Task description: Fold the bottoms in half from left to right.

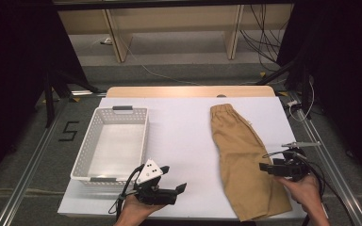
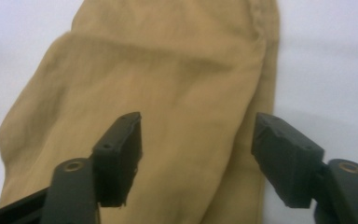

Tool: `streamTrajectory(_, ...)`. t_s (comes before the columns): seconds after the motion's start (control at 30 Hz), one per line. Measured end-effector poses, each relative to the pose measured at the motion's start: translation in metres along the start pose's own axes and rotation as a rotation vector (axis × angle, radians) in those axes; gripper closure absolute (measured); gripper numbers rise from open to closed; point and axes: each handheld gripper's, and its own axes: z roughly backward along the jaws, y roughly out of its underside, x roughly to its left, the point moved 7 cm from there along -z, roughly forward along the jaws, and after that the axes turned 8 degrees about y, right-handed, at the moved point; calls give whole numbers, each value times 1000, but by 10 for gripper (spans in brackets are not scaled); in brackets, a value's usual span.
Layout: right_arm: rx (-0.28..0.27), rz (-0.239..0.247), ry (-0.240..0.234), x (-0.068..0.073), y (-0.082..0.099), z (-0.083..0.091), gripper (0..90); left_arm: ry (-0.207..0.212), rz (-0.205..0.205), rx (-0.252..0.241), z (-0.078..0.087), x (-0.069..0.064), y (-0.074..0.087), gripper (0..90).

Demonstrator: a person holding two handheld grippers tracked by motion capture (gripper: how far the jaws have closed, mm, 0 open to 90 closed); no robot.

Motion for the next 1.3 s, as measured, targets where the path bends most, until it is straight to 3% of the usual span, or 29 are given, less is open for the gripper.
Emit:
streamTrajectory(0.17,34,0,-4,3,11,0,436,-3,0,-4,2,0,2,189)
streamTrajectory(0.37,83,-12,-15,5,22,-2,468,-9,6,1,4,2,5,189)
streamTrajectory(0.5,107,-17,-63,8,28,-4,502,-10,4,5,4,2,7,188)
streamTrajectory(0.7,87,-3,-114,17,31,3,671,-12,8,10,4,3,9,189)
streamTrajectory(0.9,32,19,-69,18,29,14,865,-15,8,16,3,4,10,189)
streamTrajectory(1.07,-3,17,-34,6,23,26,873,-11,6,19,3,4,11,189)
streamTrajectory(1.13,-5,14,5,-3,21,29,870,-9,6,20,2,3,11,189)
streamTrajectory(1.3,61,11,53,-15,27,21,828,-9,5,24,1,2,11,189)
